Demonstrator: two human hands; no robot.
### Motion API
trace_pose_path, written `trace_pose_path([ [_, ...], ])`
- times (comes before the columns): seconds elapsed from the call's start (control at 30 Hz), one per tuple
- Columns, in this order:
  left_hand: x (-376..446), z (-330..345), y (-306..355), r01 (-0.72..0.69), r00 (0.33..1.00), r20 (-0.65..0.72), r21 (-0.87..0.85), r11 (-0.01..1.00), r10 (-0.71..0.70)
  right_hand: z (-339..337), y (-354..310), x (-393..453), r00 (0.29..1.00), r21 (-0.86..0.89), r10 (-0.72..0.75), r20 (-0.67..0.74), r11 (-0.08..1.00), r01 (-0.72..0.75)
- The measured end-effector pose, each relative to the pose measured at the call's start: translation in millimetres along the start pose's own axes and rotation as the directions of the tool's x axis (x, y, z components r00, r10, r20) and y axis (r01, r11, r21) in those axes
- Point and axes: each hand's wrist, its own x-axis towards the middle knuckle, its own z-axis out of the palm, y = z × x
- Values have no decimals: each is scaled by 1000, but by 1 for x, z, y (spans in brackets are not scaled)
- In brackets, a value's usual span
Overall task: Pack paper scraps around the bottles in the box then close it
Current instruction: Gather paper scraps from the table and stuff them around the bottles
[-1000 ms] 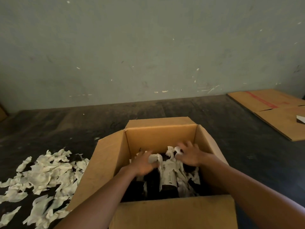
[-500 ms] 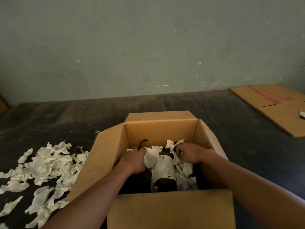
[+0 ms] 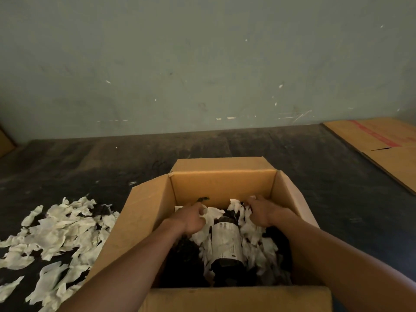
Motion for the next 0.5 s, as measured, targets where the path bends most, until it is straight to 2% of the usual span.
trace_pose_path([
  [0.03,3,1,0,-27,999,23,-60,998,28,9,3,8,997,-38,-2,71,999,4],
  [0.1,8,14,-3,-37,979,196,-54,998,47,30,7,20,976,-194,30,217,981,13],
  [0.13,9,24,-6,-18,958,286,-12,1000,21,39,9,23,967,-245,47,249,969,16],
  [0.2,14,46,-17,-21,933,358,106,994,-19,52,9,25,961,-298,60,269,954,24],
  [0.3,17,54,-23,-23,929,364,213,977,-58,35,2,15,961,-263,33,275,964,42],
  [0.4,11,37,-20,-68,952,307,135,988,24,-4,-7,-3,970,-152,-7,243,987,46],
  [0.43,8,30,-19,-88,954,296,130,988,47,-13,-10,-11,966,-161,-5,259,986,49],
  [0.5,-5,24,-16,-69,945,326,231,971,-11,-15,-17,-30,946,-288,11,325,954,88],
])
